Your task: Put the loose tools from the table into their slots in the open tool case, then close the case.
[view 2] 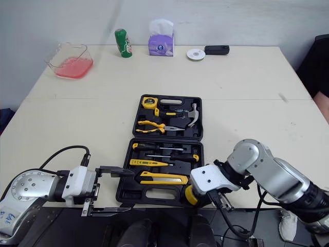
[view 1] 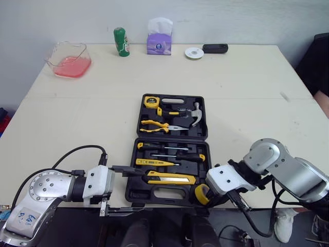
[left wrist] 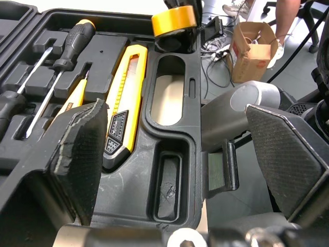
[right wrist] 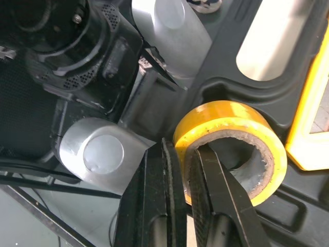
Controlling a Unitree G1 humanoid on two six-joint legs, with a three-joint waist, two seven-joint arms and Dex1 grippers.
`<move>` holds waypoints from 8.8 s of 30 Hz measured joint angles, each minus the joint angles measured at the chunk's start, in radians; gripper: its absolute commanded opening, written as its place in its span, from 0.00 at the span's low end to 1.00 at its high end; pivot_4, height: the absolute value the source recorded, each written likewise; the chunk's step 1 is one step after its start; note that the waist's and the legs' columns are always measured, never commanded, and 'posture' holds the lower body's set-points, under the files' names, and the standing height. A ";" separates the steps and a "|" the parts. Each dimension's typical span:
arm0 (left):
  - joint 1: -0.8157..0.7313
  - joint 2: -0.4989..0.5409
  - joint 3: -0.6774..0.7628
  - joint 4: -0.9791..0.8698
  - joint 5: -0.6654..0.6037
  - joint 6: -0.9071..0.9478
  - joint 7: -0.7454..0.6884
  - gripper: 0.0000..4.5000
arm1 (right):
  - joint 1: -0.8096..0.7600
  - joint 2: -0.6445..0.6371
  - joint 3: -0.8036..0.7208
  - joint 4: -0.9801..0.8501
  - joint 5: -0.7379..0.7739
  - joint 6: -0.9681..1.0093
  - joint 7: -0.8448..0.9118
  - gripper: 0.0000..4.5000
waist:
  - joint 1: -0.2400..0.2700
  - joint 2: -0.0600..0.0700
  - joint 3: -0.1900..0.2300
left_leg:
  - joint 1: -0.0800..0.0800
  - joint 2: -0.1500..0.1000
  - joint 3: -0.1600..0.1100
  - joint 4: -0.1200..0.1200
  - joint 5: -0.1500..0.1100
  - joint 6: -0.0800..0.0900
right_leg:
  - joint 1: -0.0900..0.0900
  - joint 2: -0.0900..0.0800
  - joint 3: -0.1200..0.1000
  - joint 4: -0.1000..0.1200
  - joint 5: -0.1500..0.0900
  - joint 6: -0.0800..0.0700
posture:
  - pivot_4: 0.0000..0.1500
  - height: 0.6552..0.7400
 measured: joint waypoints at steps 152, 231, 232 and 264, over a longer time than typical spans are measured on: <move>-0.475 -0.311 -0.099 0.632 0.272 0.125 0.381 0.00 | -0.027 0.377 -0.387 0.861 -0.037 -0.368 -0.386 0.00 | -0.004 0.001 0.000 | 0.000 -0.002 0.005 -0.004 0.004 0.002 | -0.002 0.000 -0.010 0.006 0.002 0.003 | 1.00 1.00; -1.109 -0.340 -0.119 0.904 0.153 1.123 0.686 0.60 | -0.491 0.481 -0.454 0.867 0.170 0.890 -0.969 0.34 | 0.000 -0.001 0.000 | -0.016 -0.005 0.006 0.004 0.007 0.000 | -0.020 0.005 -0.007 0.020 0.002 0.002 | 1.00 1.00; -1.110 -0.347 -0.119 0.905 0.153 1.123 0.685 0.50 | -0.493 0.492 -0.466 0.868 0.171 0.894 -0.975 0.23 | 0.000 -0.002 0.000 | -0.016 -0.005 0.006 0.005 0.007 0.000 | -0.020 0.005 -0.006 0.020 0.002 0.002 | 1.00 1.00; -0.814 -0.475 -0.023 0.874 0.276 0.012 0.714 0.00 | -0.022 0.592 -0.506 0.732 -0.056 -0.493 -0.975 0.00 | -0.004 -0.003 0.000 | -0.023 -0.005 0.016 0.005 0.008 0.001 | -0.034 0.005 0.000 0.025 0.002 0.003 | 1.00 1.00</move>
